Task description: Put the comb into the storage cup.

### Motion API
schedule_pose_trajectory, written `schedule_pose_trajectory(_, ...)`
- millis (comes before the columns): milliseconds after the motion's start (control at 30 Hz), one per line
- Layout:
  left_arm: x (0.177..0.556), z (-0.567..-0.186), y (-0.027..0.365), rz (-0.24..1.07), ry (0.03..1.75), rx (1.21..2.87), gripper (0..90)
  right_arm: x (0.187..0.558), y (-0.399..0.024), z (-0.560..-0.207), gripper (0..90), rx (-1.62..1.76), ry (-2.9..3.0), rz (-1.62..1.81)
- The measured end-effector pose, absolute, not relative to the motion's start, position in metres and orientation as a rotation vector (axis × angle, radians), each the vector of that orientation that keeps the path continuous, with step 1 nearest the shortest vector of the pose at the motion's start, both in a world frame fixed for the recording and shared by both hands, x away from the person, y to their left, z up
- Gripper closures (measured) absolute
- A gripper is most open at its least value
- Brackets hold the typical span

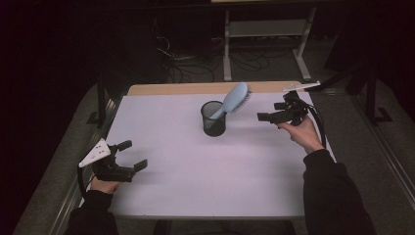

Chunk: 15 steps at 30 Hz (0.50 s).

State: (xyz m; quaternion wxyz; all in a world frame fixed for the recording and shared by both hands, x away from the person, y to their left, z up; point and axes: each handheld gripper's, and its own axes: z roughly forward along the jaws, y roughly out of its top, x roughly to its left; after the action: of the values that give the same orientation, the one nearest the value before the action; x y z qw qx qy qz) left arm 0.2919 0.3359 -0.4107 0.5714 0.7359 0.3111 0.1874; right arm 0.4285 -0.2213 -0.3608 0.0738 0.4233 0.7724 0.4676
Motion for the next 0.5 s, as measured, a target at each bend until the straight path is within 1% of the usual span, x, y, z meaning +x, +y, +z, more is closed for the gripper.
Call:
schedule_pose_trajectory(200, 0.292, -0.411, 0.336, 0.438, 0.730, 1.728, 0.0, 0.418, -0.225, -0.365, 0.0, 1.254, 2.311, 1.409)
schedule_pose_trajectory(500, 0.292, -0.412, 0.335, 0.439, 0.731, 1.731, 0.0, 0.404, -0.230, -0.362, 0.0, 1.228, 2.301, 1.419)
